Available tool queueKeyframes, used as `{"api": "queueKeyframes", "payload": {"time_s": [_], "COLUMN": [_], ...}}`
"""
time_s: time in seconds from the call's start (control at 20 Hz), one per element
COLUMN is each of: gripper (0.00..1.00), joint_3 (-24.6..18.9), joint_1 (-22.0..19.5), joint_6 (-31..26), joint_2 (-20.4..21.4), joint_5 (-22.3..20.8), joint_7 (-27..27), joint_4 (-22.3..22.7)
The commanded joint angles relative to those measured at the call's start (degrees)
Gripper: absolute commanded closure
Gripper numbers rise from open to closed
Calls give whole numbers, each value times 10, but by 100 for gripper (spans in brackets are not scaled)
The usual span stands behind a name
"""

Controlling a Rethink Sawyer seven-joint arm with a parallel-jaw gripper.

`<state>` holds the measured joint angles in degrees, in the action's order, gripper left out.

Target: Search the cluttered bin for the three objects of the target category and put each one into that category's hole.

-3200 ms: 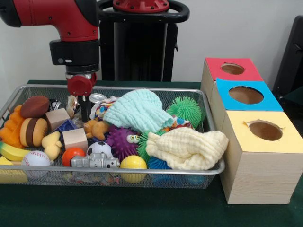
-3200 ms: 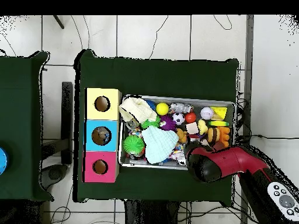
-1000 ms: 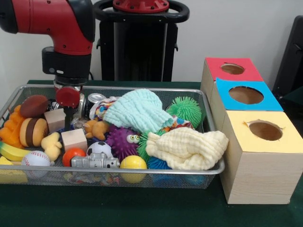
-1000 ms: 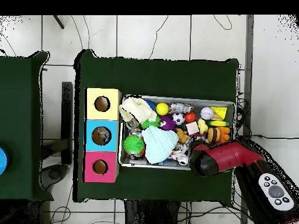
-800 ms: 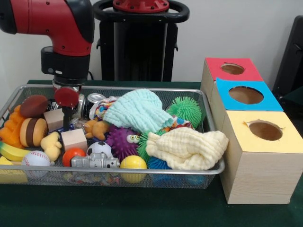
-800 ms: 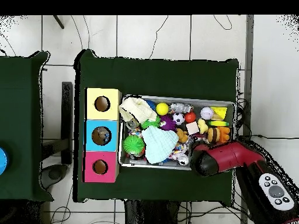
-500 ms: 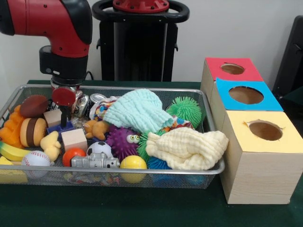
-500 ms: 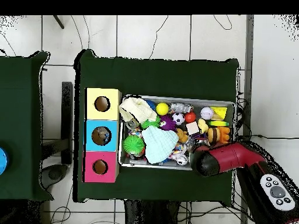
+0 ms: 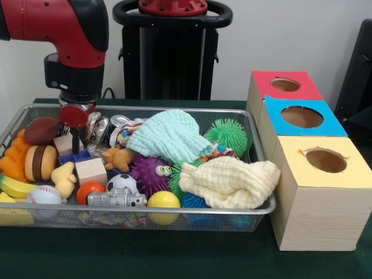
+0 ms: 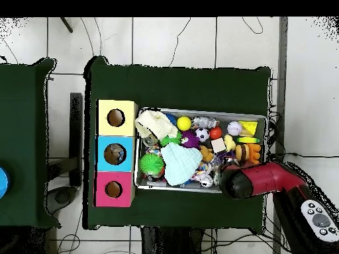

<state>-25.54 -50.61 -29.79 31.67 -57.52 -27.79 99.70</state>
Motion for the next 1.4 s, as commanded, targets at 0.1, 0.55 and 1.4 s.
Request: {"api": "queueKeyframes", "payload": {"time_s": [0.1, 0.55, 1.4], "gripper": [0, 0, 0], "joint_3": [-8, -45, -109], "joint_1": [-28, -51, -101], "joint_6": [-73, -62, -23], "joint_2": [12, 19, -25], "joint_5": [41, 82, 107], "joint_7": [32, 36, 37], "joint_4": [26, 49, 77]}}
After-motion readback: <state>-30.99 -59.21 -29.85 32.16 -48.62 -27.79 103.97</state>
